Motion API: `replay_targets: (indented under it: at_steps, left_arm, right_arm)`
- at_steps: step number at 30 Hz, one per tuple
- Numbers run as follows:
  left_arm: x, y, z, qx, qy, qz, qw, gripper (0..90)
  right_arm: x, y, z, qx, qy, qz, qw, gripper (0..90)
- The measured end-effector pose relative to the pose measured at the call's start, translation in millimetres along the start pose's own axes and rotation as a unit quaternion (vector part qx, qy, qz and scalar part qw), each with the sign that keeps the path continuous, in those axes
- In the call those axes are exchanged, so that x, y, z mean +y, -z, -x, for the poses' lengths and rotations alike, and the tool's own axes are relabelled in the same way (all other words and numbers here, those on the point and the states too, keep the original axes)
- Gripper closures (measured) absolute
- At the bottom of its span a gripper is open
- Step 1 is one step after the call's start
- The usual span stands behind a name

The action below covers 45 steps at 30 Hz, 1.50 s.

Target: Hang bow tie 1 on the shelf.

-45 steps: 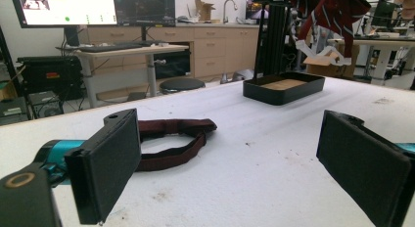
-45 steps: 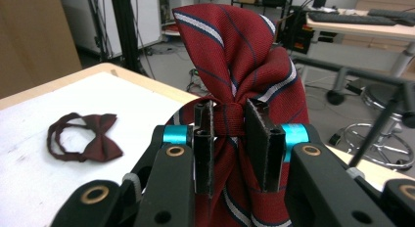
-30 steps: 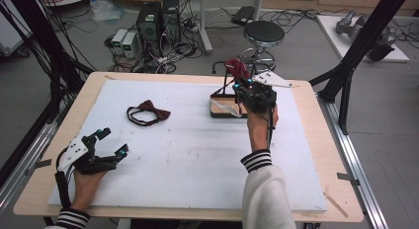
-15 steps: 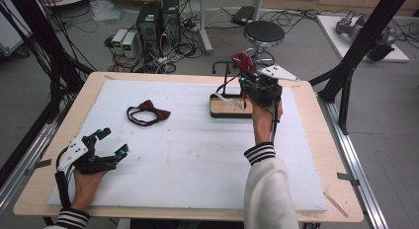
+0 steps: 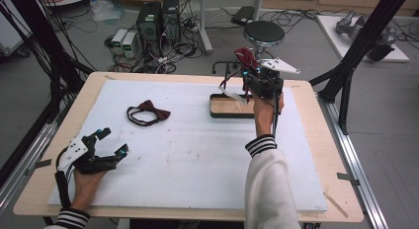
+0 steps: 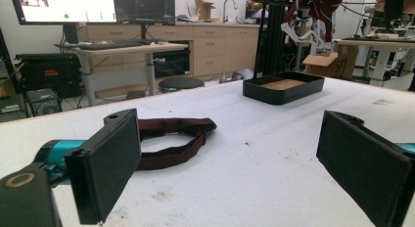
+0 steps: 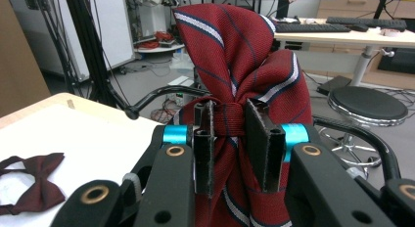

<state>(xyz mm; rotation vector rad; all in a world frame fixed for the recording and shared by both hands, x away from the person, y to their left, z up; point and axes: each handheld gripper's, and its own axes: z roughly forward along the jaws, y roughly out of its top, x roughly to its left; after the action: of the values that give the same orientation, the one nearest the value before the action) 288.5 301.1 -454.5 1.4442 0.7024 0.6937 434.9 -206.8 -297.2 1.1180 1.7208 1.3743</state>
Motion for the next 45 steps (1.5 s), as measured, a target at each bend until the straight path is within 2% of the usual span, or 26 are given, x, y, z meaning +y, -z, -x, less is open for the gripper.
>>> replay_targets:
  at_steps: [6, 20, 30, 45]
  left_arm:
    - [0.0, 0.2, -0.1, 0.000, 0.001, 0.000, 1.0000, 9.7]
    - [0.0, 0.4, -0.3, 0.000, 0.001, 0.000, 1.0000, 9.6]
    - [0.0, 0.7, -0.6, -0.001, 0.001, 0.000, 1.0000, 9.7]
    - [-0.1, 0.5, -0.3, -0.001, 0.002, 0.001, 1.0000, 9.7]
  right_arm:
    - [2.2, -7.7, 6.9, -0.005, -0.006, 0.002, 1.0000, 74.3]
    - [9.3, -22.8, 17.9, -0.024, -0.002, -0.001, 0.9997, 74.2]
    - [12.5, -30.8, 19.8, -0.032, 0.009, -0.003, 0.9994, 74.1]
    - [10.8, -38.9, 27.0, -0.035, 0.004, -0.020, 0.9992, 73.8]
